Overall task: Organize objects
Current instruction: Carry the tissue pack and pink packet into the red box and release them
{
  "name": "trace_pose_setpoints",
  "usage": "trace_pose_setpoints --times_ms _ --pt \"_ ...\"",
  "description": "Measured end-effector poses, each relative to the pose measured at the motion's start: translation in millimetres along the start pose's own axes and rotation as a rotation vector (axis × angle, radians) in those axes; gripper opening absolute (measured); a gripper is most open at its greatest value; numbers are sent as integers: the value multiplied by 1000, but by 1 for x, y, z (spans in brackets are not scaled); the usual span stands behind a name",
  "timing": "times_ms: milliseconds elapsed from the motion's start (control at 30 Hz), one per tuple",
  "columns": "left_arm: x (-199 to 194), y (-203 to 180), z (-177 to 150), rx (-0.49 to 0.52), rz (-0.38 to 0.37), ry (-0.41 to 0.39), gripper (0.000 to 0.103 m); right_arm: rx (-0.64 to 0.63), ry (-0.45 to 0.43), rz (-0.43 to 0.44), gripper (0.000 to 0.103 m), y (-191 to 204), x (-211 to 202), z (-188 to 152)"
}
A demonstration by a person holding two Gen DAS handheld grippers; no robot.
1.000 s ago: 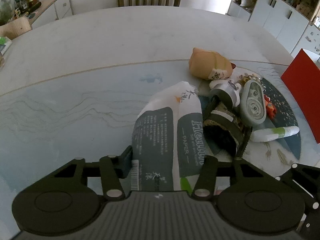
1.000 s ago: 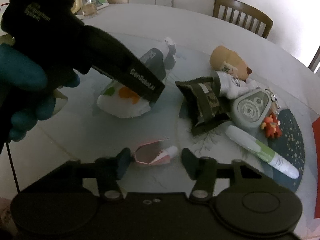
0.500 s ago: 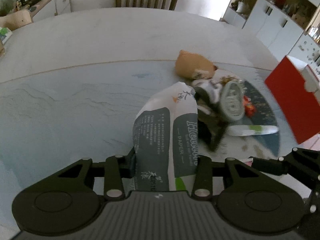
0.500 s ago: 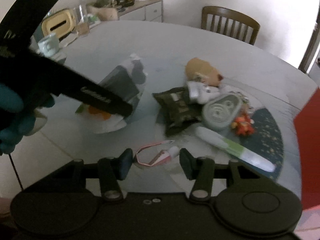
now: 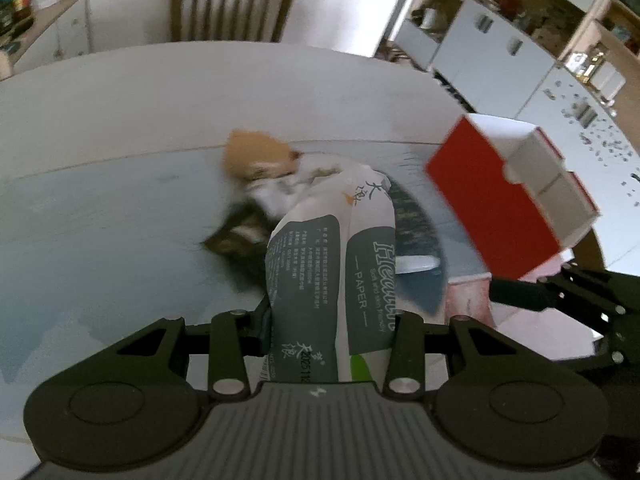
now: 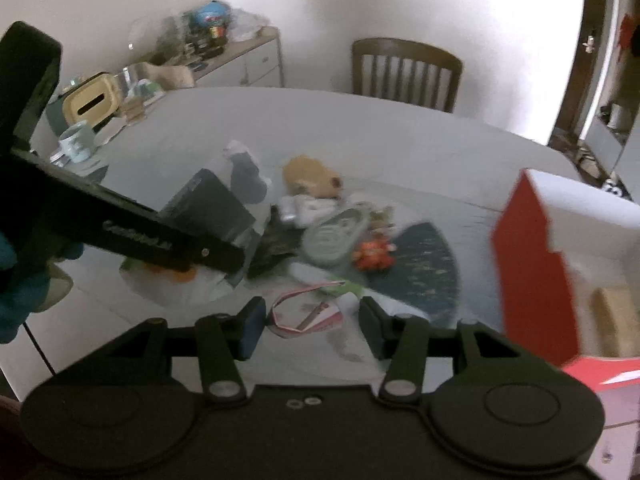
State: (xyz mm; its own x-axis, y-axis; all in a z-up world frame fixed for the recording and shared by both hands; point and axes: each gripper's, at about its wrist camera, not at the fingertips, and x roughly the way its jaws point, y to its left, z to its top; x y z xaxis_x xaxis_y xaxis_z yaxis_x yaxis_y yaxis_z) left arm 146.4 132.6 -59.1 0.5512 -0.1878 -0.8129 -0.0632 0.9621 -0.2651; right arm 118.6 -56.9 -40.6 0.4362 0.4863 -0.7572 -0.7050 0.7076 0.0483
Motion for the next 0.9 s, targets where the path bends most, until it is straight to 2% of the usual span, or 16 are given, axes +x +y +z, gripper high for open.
trace_pose_setpoints --times_ms 233,533,900 --pt "0 -53 13 42 -53 -17 40 32 -23 -47 51 -47 -26 -3" --pt "15 -124 29 102 -86 -40 40 65 -71 -110 51 -112 -51 -7" --pt "44 -202 57 164 -115 -44 40 100 -98 -177 51 -187 -63 -17"
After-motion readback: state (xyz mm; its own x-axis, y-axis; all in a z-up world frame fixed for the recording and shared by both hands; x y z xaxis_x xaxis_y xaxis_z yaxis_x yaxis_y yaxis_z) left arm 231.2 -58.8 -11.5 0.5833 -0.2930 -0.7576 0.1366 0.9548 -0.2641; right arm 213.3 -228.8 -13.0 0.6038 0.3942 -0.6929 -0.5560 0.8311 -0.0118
